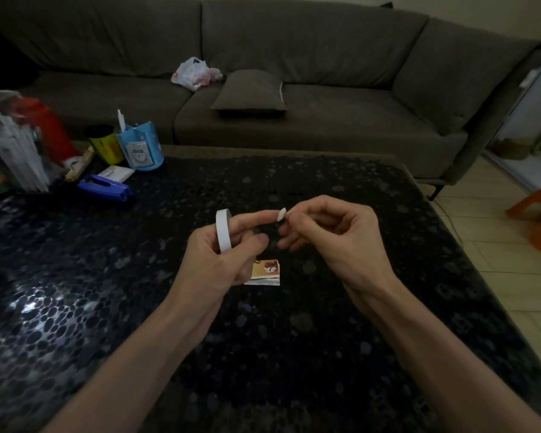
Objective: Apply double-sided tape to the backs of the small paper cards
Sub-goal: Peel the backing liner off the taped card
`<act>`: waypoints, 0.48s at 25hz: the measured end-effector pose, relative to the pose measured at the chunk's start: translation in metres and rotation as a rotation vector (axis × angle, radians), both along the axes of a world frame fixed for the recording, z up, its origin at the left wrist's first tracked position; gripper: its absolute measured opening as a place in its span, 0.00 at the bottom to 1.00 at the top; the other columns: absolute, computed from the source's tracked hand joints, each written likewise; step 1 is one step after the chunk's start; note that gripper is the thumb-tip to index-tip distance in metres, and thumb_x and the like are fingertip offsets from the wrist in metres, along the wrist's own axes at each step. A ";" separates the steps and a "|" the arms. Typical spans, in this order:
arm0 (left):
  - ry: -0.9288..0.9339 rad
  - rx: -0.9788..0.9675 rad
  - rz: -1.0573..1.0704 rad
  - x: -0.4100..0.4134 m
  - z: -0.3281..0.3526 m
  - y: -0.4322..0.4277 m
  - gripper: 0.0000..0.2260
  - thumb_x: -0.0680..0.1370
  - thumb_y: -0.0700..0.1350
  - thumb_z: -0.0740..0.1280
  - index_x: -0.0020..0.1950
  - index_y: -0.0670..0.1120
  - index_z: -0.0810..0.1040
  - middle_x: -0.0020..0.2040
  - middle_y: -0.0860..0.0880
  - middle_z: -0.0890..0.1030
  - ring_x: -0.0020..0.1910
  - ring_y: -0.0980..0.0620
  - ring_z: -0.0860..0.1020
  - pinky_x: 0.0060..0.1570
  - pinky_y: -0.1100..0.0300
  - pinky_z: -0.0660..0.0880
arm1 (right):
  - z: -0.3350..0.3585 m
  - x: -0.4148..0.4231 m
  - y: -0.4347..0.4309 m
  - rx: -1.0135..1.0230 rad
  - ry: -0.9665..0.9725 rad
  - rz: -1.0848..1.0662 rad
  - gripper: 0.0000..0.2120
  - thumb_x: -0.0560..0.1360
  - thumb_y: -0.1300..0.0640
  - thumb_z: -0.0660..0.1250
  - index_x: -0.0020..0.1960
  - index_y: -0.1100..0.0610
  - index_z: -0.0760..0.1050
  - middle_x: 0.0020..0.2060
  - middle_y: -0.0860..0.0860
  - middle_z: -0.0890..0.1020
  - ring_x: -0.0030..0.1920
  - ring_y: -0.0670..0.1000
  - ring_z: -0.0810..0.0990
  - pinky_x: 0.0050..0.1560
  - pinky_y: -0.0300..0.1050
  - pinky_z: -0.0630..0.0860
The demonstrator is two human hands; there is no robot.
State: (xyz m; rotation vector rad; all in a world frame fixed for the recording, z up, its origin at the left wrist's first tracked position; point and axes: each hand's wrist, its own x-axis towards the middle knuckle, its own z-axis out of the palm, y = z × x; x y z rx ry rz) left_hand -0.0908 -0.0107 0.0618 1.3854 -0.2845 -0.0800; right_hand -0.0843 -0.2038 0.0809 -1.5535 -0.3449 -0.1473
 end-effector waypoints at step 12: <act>-0.293 0.306 0.144 -0.006 0.002 -0.006 0.20 0.80 0.32 0.68 0.63 0.54 0.84 0.27 0.55 0.70 0.28 0.59 0.69 0.34 0.71 0.71 | -0.005 0.003 -0.002 -0.101 -0.001 -0.084 0.02 0.78 0.60 0.74 0.49 0.55 0.85 0.43 0.52 0.88 0.43 0.52 0.89 0.46 0.42 0.84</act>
